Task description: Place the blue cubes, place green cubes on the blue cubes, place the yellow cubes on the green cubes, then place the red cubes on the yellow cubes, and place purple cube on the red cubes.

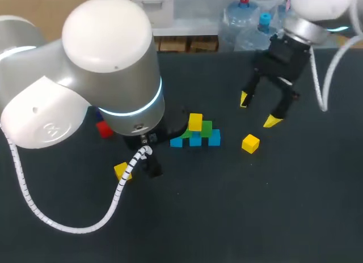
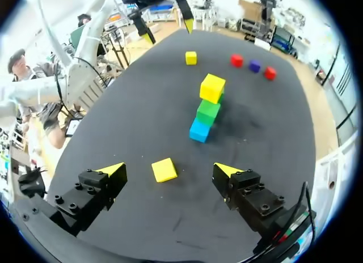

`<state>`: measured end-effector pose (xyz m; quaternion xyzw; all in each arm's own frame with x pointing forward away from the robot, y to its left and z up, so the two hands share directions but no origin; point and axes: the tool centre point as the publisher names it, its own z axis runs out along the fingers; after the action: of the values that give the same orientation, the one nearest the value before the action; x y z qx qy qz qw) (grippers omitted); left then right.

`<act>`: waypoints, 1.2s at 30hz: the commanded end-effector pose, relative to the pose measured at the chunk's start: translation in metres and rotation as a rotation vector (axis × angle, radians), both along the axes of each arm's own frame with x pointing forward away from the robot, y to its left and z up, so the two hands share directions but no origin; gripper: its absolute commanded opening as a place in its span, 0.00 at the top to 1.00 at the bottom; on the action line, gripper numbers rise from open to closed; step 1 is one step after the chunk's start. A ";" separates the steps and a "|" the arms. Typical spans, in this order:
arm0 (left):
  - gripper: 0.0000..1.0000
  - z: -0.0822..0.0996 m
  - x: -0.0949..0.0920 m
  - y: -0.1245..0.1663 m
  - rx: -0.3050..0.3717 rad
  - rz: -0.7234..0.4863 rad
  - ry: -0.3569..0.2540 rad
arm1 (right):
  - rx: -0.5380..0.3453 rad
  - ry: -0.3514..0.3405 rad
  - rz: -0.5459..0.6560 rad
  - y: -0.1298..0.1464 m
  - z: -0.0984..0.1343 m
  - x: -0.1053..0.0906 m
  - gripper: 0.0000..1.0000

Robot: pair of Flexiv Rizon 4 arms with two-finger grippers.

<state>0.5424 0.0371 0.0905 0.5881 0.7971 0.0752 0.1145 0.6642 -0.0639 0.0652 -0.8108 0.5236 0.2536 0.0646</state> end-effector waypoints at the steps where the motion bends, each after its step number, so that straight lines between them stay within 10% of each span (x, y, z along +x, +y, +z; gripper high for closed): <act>1: 0.00 0.000 0.001 0.001 -0.002 -0.003 0.003 | 0.011 -0.046 -0.056 -0.009 -0.010 -0.010 0.00; 21: 0.00 0.000 0.001 0.001 -0.002 -0.003 0.003 | 0.068 -0.204 -0.107 -0.012 -0.034 -0.037 0.00; 28: 0.00 0.011 0.030 0.015 -0.137 -0.089 -0.077 | 0.083 -0.216 -0.108 -0.010 -0.031 -0.037 0.00; 36: 0.00 0.016 0.058 0.033 -0.188 -0.163 -0.010 | 0.085 -0.238 -0.123 -0.016 -0.023 -0.040 0.00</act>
<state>0.5898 0.0614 0.1064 0.6288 0.7571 0.0360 0.1733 0.6305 -0.0772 0.0390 -0.8023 0.5441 0.1911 0.1541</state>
